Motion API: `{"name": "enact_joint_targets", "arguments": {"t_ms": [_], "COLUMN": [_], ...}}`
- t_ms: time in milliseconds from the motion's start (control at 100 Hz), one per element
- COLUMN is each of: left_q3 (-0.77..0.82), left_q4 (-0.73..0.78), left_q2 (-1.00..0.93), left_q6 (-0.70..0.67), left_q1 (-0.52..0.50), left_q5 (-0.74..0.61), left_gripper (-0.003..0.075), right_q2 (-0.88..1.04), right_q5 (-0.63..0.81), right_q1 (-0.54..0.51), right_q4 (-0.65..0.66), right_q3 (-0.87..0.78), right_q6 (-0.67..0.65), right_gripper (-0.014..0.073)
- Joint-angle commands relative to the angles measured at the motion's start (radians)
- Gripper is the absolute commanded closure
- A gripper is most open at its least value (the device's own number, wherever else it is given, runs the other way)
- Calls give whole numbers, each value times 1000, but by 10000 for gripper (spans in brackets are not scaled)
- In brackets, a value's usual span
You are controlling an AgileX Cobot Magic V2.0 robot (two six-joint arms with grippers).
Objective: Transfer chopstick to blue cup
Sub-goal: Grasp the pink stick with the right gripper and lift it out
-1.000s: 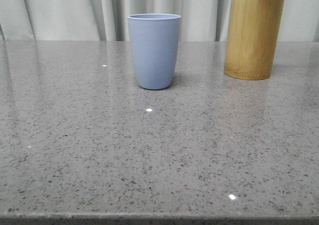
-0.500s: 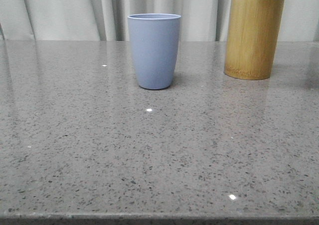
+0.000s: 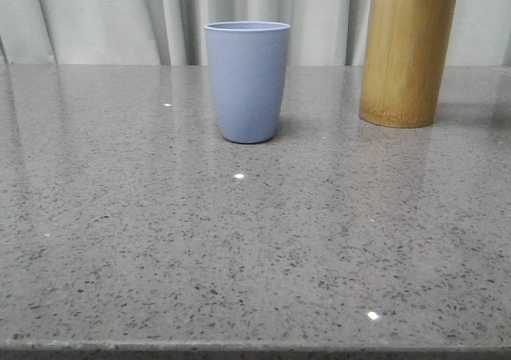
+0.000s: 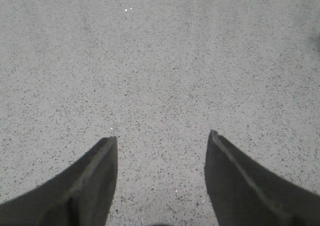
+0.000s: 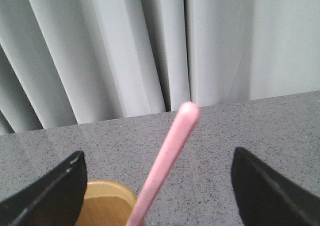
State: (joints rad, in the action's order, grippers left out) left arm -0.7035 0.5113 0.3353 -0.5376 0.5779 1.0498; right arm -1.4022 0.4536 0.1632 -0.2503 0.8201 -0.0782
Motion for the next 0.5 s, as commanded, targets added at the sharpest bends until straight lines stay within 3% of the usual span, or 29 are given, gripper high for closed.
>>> {"name": "enact_joint_targets", "arguments": {"t_ms": [0,200,490], "left_q3": [-22,-22,-22], "left_q4": [40,40,40], "left_q2": [12,12,12], "left_q6": [-9,-9,-9], "left_q1": [2,2,2], "left_q5": [-58,-58,-58], "left_gripper": [330,330,330], "right_q2": [28,28,28], "right_q5": [108,118,133], "right_q1": [-1,-1,-1], "right_q4": [7,7,7], "right_q3": [30,30,30], "right_q6": [-22,-28,-28], "right_gripper": [59,281,484]}}
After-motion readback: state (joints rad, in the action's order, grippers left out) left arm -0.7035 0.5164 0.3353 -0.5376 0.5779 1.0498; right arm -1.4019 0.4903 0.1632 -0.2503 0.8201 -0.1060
